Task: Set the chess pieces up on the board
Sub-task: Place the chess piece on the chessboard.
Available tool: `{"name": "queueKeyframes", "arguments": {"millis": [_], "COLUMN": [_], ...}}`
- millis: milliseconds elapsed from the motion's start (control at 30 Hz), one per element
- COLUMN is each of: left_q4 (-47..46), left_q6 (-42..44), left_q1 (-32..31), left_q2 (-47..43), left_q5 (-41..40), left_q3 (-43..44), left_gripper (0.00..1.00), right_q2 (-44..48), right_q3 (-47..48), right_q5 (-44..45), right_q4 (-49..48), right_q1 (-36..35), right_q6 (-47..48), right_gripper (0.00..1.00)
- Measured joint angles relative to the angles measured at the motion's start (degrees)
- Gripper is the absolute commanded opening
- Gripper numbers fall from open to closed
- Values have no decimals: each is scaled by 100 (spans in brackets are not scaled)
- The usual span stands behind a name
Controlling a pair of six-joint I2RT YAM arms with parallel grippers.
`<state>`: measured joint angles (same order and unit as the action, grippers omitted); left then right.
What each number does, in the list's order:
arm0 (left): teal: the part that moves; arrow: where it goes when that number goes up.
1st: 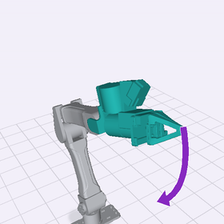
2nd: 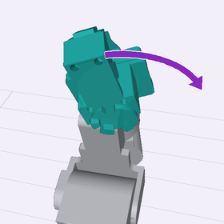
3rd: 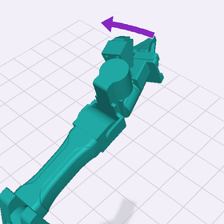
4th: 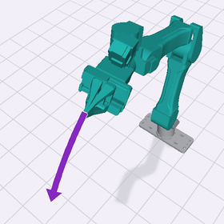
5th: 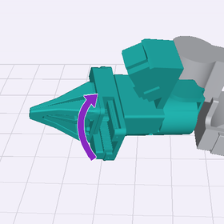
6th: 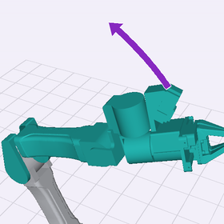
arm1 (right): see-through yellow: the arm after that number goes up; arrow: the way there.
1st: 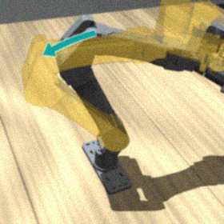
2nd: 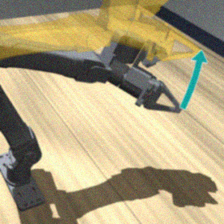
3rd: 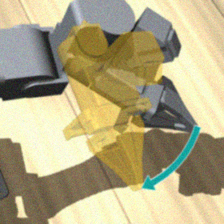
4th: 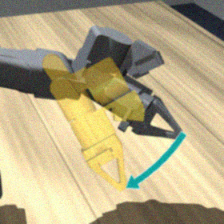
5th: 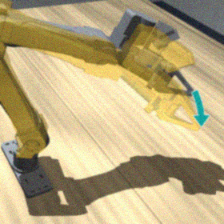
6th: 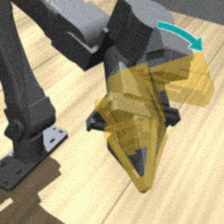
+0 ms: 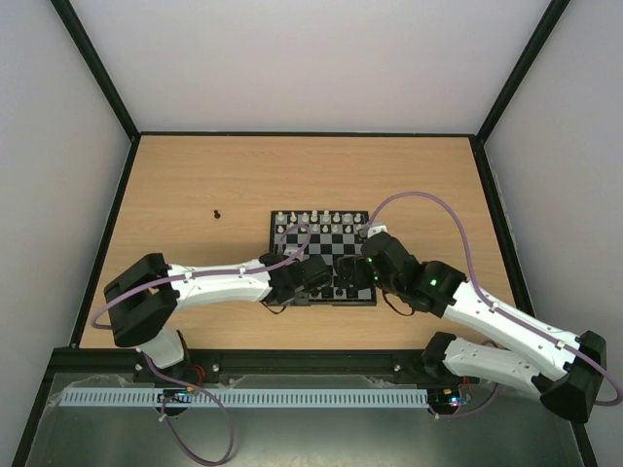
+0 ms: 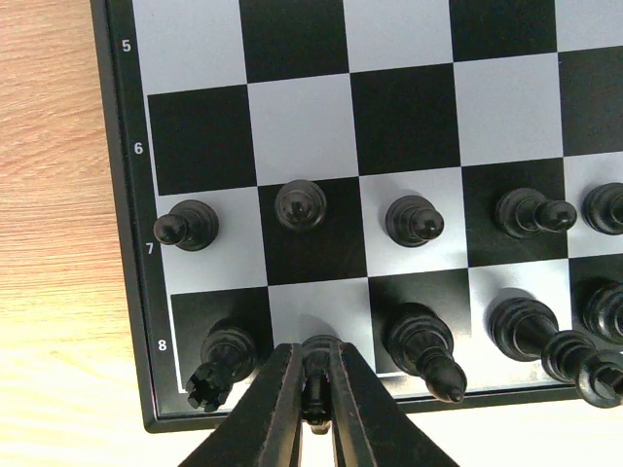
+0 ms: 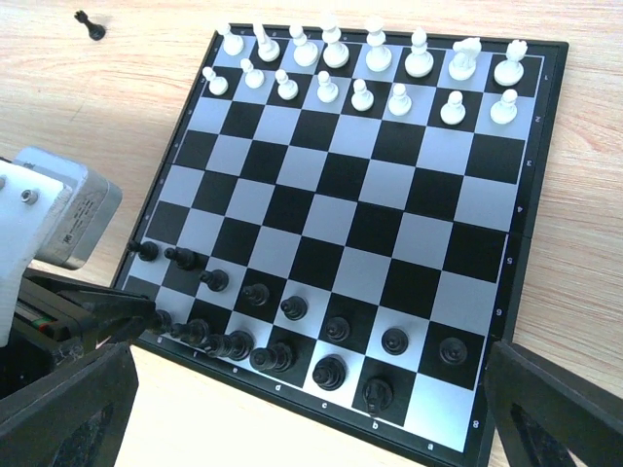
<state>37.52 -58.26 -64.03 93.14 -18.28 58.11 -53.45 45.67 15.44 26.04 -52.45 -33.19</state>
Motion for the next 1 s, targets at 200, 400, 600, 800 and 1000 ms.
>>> {"name": "queueKeyframes", "arguments": {"millis": [200,400,600,800,1000], "left_q4": [-26,-50,-61,-111,-127], "left_q6": [17,59,109,173,238], "left_q1": [11,39,101,111,111], "left_q2": [7,61,90,120,149], "left_q5": [-2,-9,-33,-26,-9], "left_q3": [0,0,0,0,0], "left_gripper": [11,12,15,28,33], "right_q2": [0,0,0,0,-17], "right_q3": [0,-2,-2,-4,-26], "right_q5": [-7,-44,-72,-92,-116], "right_q4": [-46,-61,-63,-66,-68], "right_q1": [0,0,0,0,0], "right_q6": [2,7,26,46,66], "right_gripper": [99,99,98,99,99]}}
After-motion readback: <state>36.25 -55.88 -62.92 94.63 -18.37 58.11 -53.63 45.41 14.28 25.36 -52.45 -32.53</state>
